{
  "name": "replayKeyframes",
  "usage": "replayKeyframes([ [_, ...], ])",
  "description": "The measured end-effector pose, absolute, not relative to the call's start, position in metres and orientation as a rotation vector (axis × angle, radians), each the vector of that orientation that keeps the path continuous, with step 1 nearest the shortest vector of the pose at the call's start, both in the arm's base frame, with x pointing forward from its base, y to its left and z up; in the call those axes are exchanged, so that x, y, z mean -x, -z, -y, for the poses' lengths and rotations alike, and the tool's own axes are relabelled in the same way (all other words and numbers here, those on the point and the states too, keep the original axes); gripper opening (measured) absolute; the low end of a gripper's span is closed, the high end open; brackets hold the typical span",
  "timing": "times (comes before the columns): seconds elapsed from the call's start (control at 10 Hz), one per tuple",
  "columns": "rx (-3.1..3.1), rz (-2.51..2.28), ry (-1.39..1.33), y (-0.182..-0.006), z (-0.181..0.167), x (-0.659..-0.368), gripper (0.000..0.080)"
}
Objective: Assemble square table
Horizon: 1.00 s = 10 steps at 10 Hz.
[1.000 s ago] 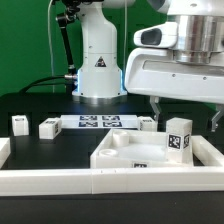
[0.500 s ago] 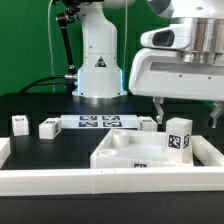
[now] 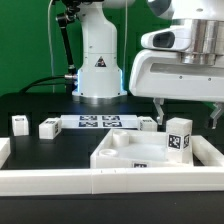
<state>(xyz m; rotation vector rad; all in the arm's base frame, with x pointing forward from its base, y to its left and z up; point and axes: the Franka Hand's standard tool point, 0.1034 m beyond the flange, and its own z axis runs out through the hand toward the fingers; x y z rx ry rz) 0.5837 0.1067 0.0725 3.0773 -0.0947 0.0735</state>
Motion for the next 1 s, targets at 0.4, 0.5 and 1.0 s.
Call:
replayKeyframes([
  [0.4,-3.092,-0.032,-0.075,-0.070,-0.088,-0.525,0.0649],
  [0.5,-3.093,-0.028,-0.058,-0.068,-0.086,-0.514,0.0649],
  [1.0,-3.096,-0.056,-0.016,-0.061,-0.090,-0.477,0.0649],
])
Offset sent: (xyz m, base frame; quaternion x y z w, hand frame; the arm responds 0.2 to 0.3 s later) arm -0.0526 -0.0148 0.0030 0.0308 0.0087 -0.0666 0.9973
